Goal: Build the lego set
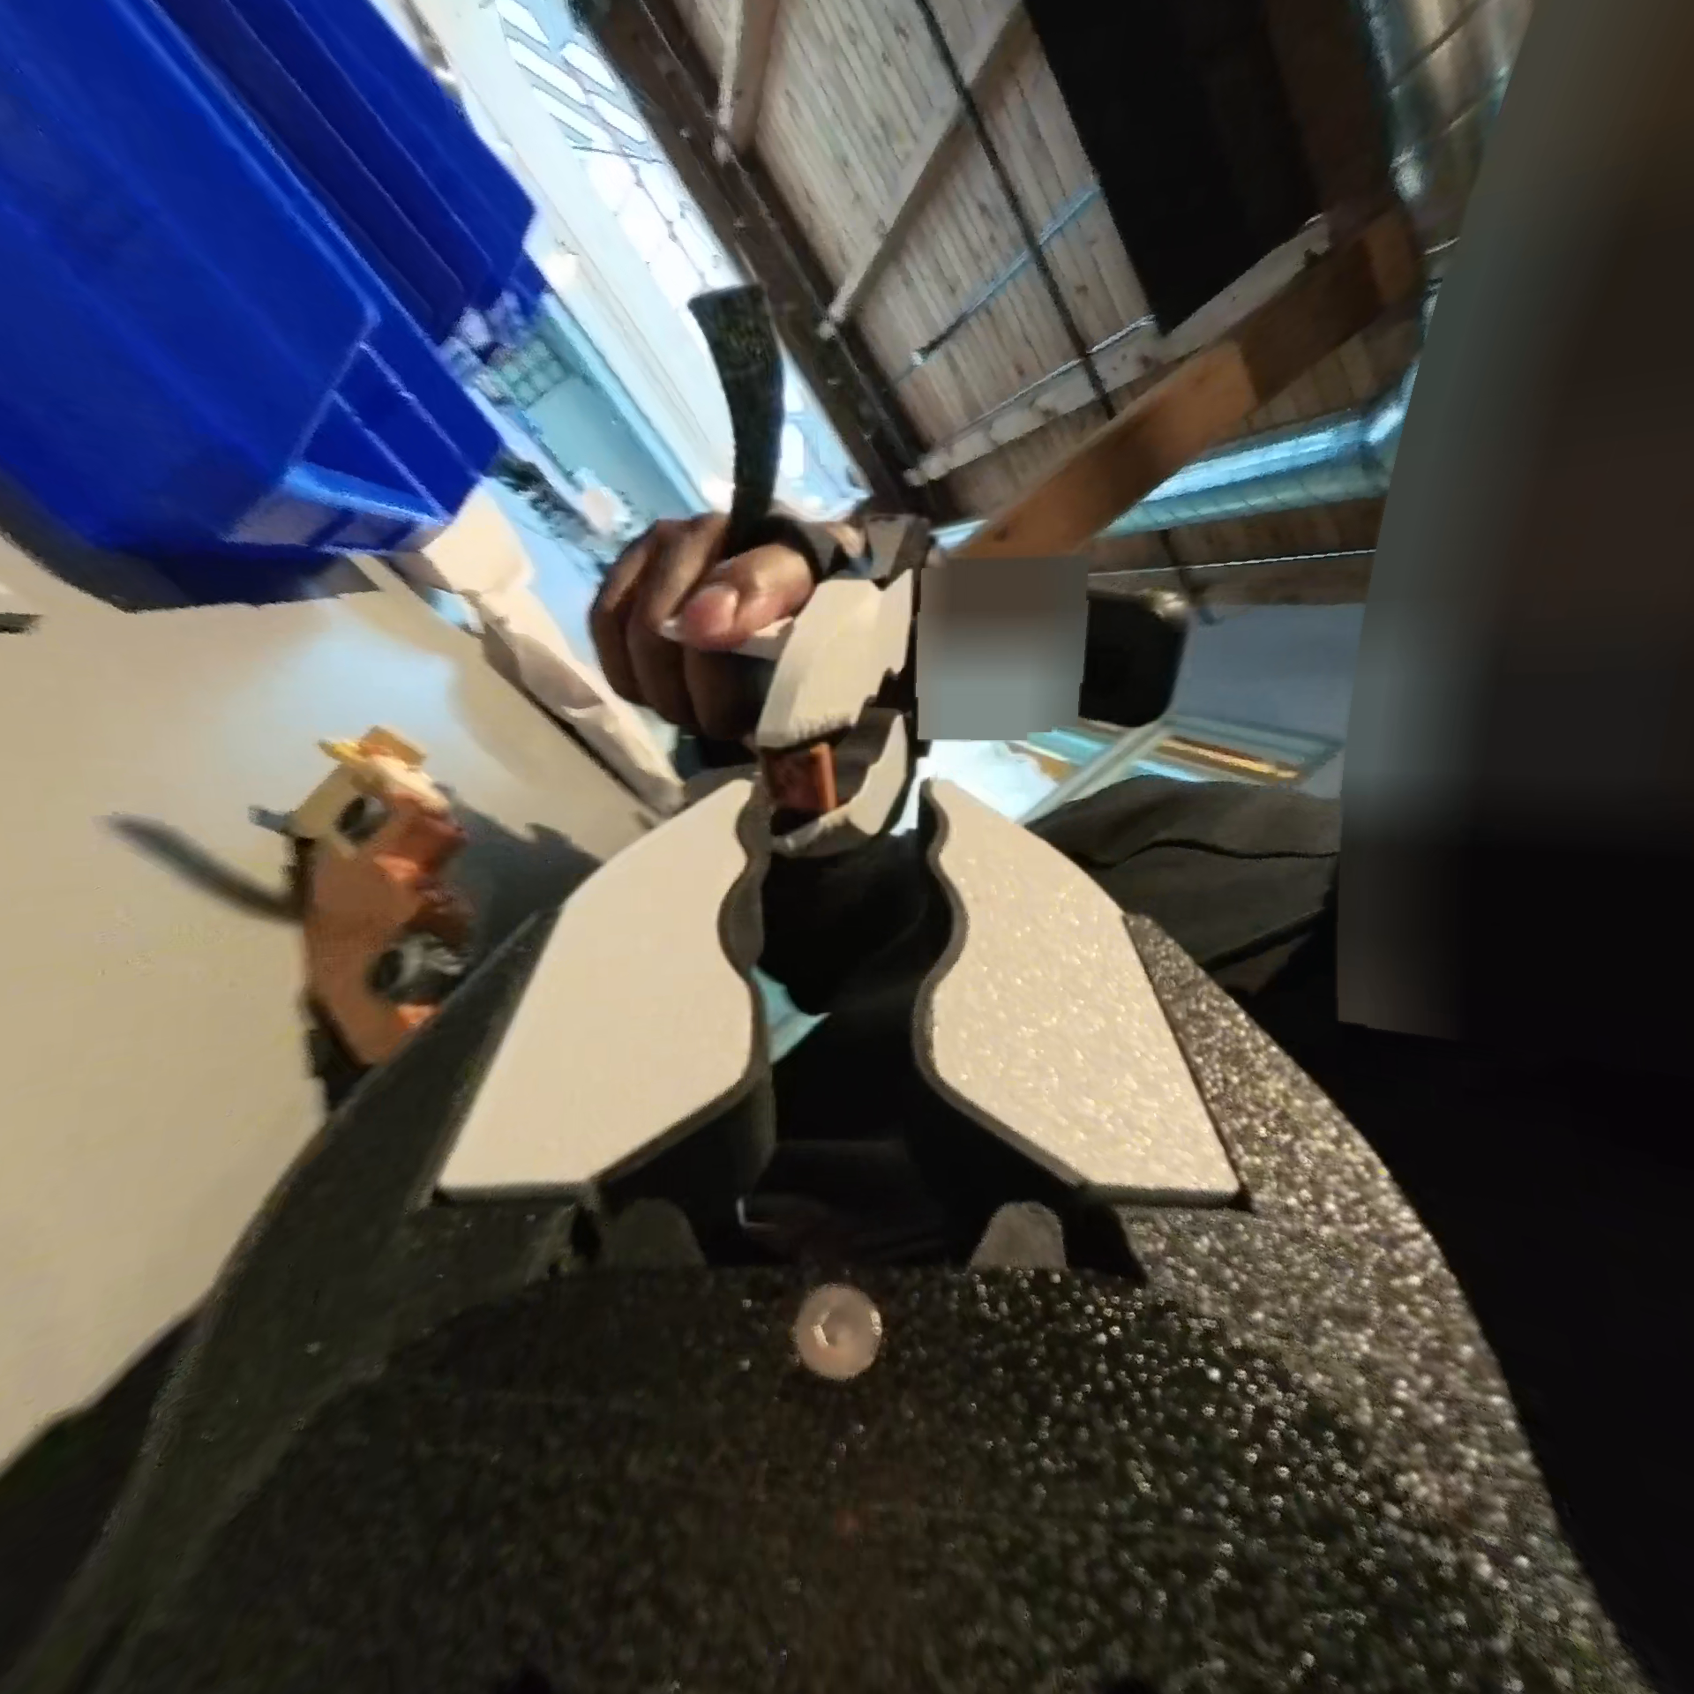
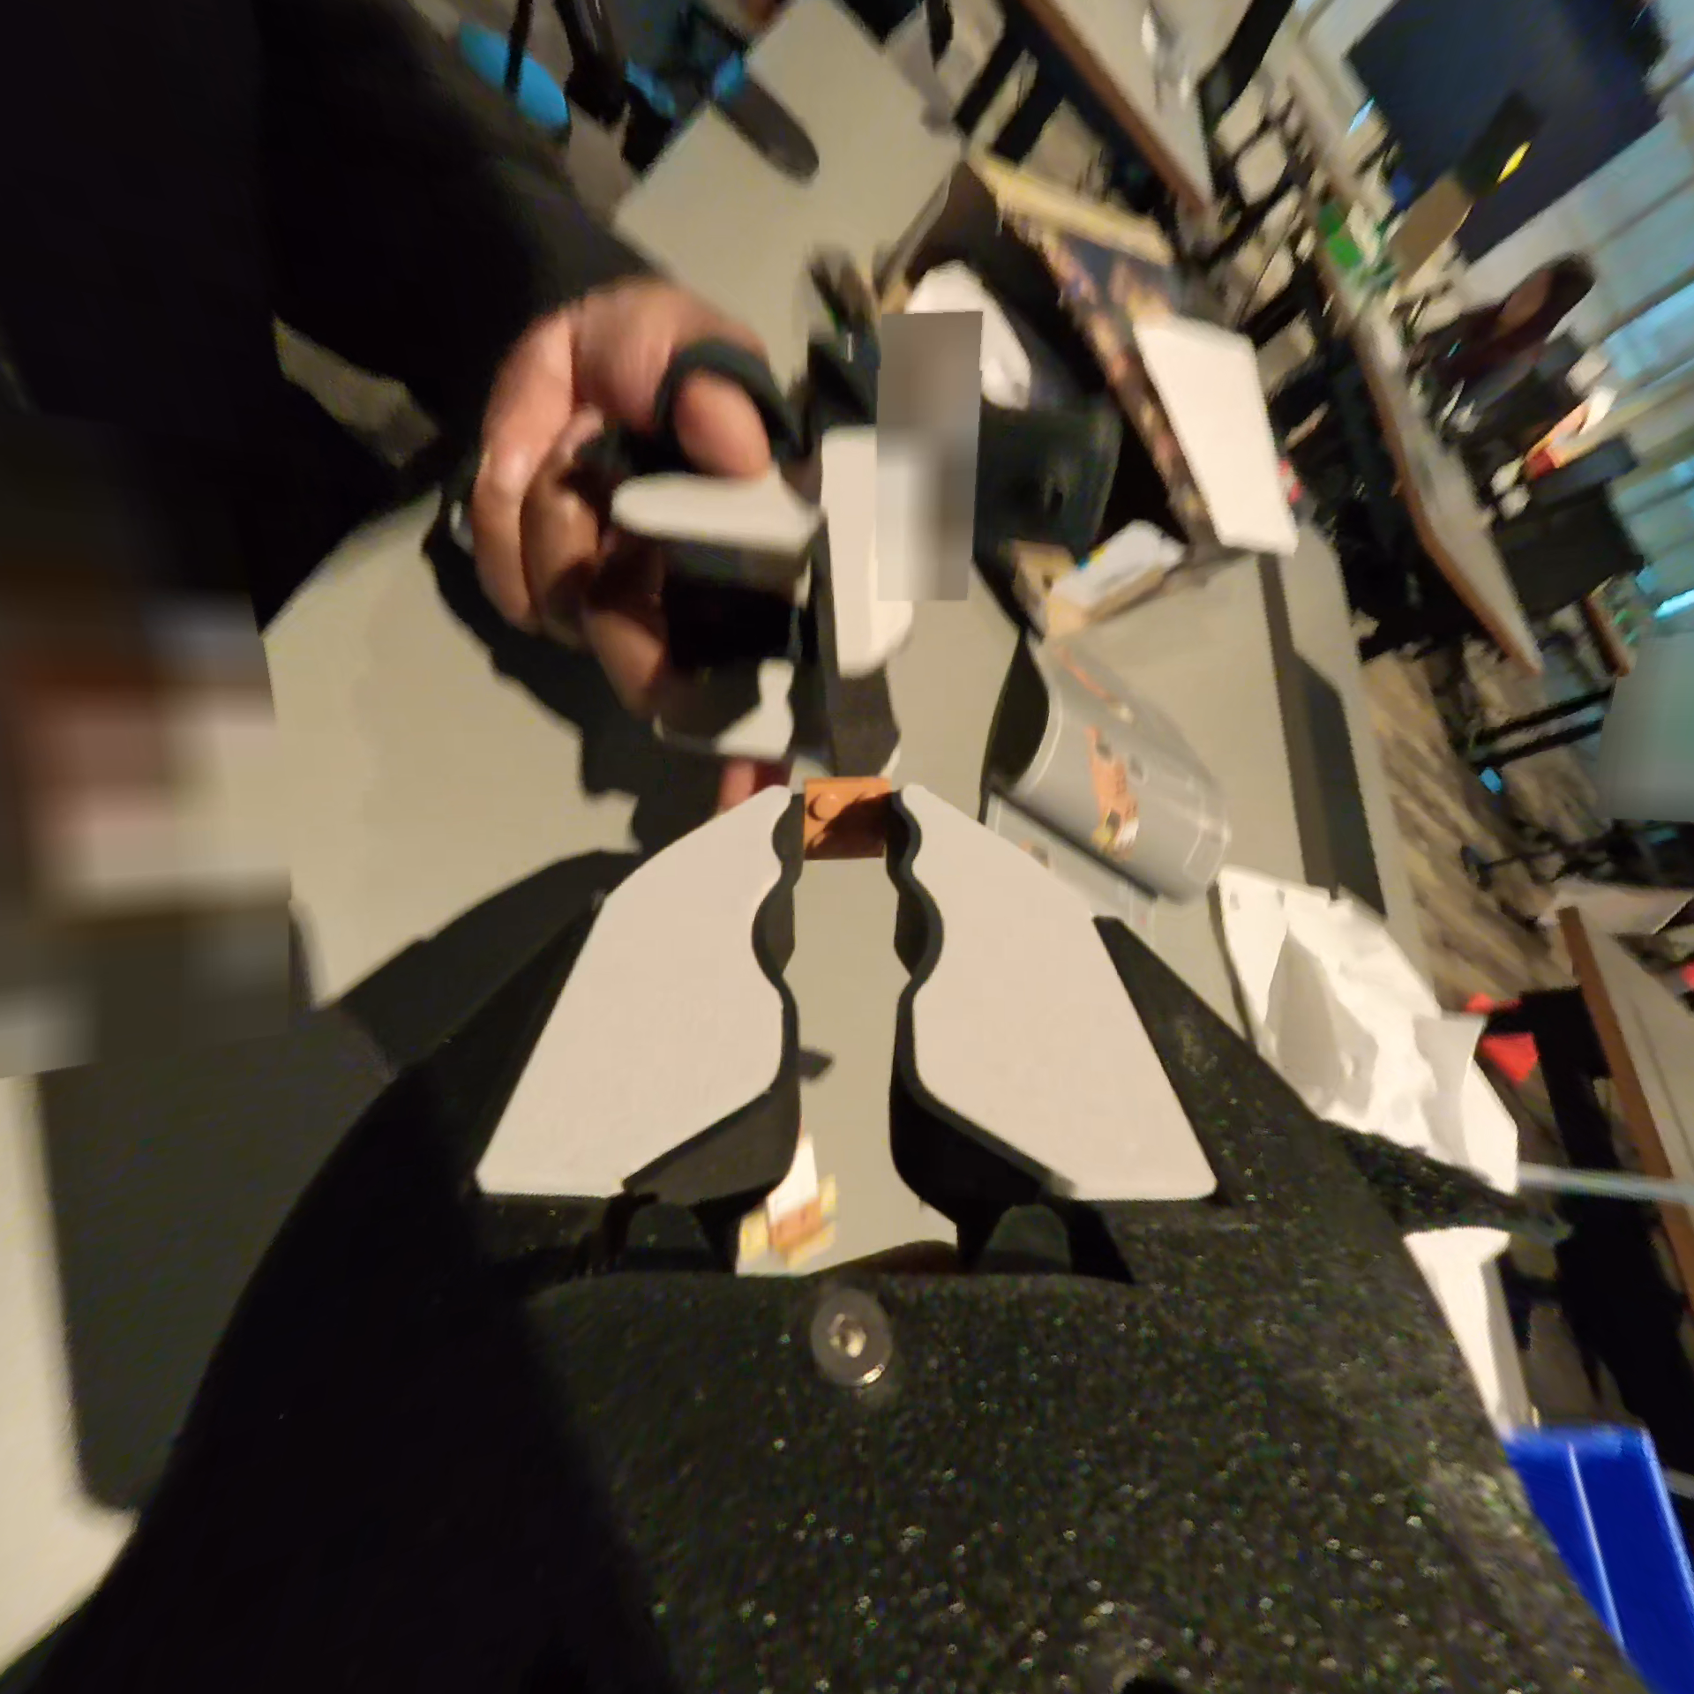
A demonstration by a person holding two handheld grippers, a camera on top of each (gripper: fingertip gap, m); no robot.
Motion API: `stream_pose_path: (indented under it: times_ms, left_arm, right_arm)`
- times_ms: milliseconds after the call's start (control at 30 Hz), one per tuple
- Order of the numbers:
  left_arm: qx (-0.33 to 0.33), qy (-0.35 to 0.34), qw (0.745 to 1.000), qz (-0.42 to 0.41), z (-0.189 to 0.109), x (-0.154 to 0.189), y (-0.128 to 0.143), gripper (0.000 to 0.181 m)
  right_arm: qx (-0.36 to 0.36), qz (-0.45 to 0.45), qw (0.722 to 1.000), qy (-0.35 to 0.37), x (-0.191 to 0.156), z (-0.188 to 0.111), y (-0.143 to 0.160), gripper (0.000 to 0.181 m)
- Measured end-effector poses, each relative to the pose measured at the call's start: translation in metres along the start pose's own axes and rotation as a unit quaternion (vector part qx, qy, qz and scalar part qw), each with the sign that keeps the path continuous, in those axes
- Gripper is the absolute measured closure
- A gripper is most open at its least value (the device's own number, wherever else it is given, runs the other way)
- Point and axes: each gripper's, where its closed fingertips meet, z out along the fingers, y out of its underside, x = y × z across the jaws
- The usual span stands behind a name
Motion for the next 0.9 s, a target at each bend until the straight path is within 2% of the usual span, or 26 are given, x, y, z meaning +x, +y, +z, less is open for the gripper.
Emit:
stream_pose_path:
  times_ms: [67,133,200,267,367,700,900]
  left_arm:
    - [-0.016,-0.065,0.997,0.034,-0.005,-0.013,0.0,0.15]
    - [-0.07,-0.162,0.981,0.085,-0.011,-0.035,0.007,0.149]
    - [-0.149,-0.248,0.947,0.141,-0.017,-0.057,0.02,0.147]
    - [-0.215,-0.295,0.914,0.177,-0.021,-0.072,0.033,0.146]
    - [-0.248,-0.301,0.9,0.195,-0.016,-0.077,0.04,0.146]
    - [-0.29,-0.334,0.865,0.237,-0.019,-0.087,0.047,0.146]
    - [-0.28,-0.344,0.863,0.241,-0.021,-0.087,0.045,0.146]
  right_arm:
    - [-0.032,0.001,0.999,-0.006,0.0,-0.006,0.015,0.165]
    - [-0.074,-0.001,0.997,-0.026,-0.004,-0.01,0.032,0.165]
    - [-0.116,-0.003,0.992,-0.057,-0.011,-0.011,0.047,0.165]
    - [-0.147,-0.014,0.986,-0.077,-0.015,-0.007,0.058,0.165]
    - [-0.164,-0.021,0.982,-0.096,-0.017,0.0,0.062,0.165]
    - [-0.167,-0.02,0.978,-0.126,-0.033,0.02,0.058,0.165]
    - [-0.164,-0.016,0.979,-0.124,-0.033,0.022,0.054,0.165]
